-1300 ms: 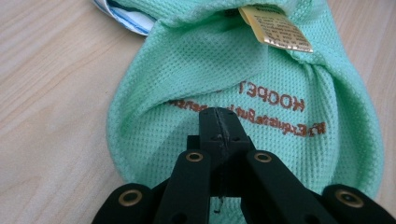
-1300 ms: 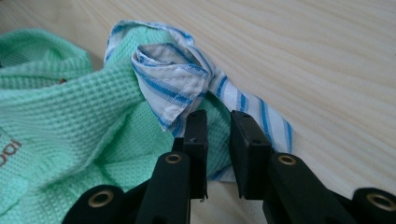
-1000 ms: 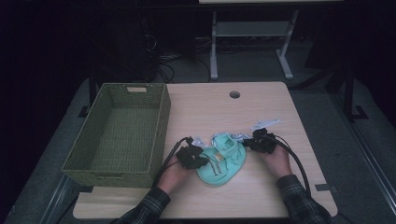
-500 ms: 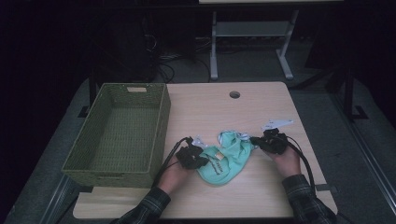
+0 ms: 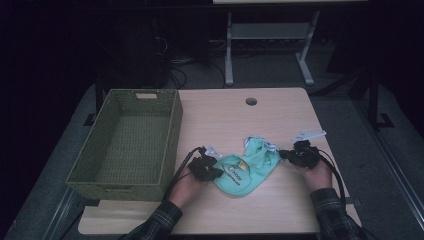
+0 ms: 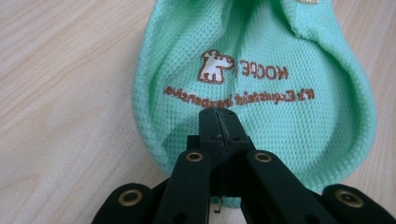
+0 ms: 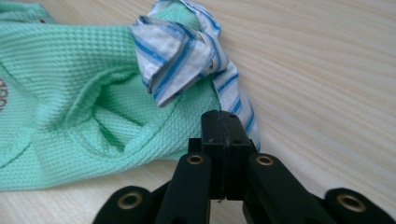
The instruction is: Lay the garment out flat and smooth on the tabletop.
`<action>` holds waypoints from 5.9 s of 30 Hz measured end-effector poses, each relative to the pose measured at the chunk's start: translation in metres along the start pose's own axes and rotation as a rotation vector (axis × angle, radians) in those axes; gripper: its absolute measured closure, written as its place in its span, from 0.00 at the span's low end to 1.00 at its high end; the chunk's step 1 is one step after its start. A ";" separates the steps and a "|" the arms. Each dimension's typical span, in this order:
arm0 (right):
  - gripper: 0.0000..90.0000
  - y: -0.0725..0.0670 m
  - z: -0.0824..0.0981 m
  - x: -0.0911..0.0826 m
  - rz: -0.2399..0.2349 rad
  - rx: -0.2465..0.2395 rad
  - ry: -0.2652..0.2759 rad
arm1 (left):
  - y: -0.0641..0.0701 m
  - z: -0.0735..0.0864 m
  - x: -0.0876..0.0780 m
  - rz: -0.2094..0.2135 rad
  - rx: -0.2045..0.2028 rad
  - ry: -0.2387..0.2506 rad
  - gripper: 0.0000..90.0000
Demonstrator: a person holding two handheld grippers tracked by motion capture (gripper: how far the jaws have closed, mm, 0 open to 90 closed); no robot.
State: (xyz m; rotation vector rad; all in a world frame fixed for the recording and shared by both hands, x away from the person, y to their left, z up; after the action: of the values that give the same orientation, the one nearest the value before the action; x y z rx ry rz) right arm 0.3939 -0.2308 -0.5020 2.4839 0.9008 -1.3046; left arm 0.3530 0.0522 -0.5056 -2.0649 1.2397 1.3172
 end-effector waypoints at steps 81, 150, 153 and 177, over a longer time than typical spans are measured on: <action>1.00 -0.094 0.021 0.009 -0.181 -0.209 -0.076 | -0.053 -0.108 0.017 -0.041 0.034 0.062 0.96; 0.85 -0.023 -0.056 0.029 -0.085 -0.062 0.014 | 0.011 -0.015 0.002 -0.015 0.112 -0.028 0.74; 0.87 -0.023 -0.056 0.038 -0.087 -0.051 0.001 | 0.010 -0.015 0.003 -0.012 0.109 -0.032 0.82; 1.00 0.006 -0.055 0.045 0.044 -0.055 -0.025 | 0.006 -0.006 -0.013 -0.022 0.079 -0.032 0.96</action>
State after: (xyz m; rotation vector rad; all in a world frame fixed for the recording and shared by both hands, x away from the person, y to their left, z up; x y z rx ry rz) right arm 0.4537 -0.1928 -0.5059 2.4263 0.8602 -1.2767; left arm 0.3491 0.0506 -0.4907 -1.9901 1.2322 1.2656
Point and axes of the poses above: each handheld gripper's, and its own axes: x roughly forward along the jaws, z roughly out of its underside, y roughly to its right, the point moved 6 cm from there along x, roughly forward along the jaws, and after that the axes turned 8 degrees about -y, right-handed, at the moved point
